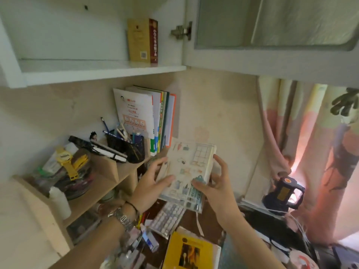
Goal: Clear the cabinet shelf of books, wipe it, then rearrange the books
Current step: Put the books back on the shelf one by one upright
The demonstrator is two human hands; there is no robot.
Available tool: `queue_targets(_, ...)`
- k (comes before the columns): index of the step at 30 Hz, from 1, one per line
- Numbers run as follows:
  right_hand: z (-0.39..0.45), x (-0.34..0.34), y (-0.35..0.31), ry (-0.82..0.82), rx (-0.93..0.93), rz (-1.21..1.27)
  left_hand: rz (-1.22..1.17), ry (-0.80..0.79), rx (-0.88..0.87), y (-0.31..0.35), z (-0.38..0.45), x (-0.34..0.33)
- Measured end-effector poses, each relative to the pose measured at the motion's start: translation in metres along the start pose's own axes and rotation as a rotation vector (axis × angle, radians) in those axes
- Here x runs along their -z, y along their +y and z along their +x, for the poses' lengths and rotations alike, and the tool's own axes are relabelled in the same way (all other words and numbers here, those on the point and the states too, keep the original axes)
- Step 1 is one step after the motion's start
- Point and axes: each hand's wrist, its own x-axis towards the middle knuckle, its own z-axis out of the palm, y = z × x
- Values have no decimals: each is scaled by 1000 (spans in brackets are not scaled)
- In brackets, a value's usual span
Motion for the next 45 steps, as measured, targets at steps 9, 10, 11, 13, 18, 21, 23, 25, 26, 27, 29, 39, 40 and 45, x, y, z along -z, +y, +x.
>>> queue_targets(9,76,-24,-129,-63,310,93,288,36,-334,164,70,33)
queue_targets(10,83,-28,-140,-65,338,98,324,33,-365,180,76,36)
queue_targets(11,91,-32,-149,-74,369,100,365,28,-390,195,83,41)
queue_targets(13,105,-41,-166,-93,431,95,476,7,-413,224,94,49)
queue_targets(18,138,-61,-197,-133,502,86,676,-81,-354,278,118,76)
queue_targets(21,164,-71,-211,-161,481,147,703,-59,-335,296,136,89)
queue_targets(23,183,-78,-217,-181,488,161,706,-36,-339,302,149,96)
queue_targets(25,202,-85,-221,-210,507,158,699,-14,-336,305,162,104)
queue_targets(26,211,-89,-222,-220,513,153,696,0,-334,305,169,109)
queue_targets(27,217,-91,-224,-222,512,146,691,13,-330,304,174,112)
queue_targets(29,230,-99,-225,-231,517,133,684,44,-331,301,184,120)
queue_targets(39,256,-141,-215,-271,545,8,616,196,-322,265,214,157)
queue_targets(40,257,-144,-214,-280,551,-2,606,214,-316,262,218,159)
queue_targets(45,274,-160,-205,-226,639,-83,625,311,-299,250,240,163)
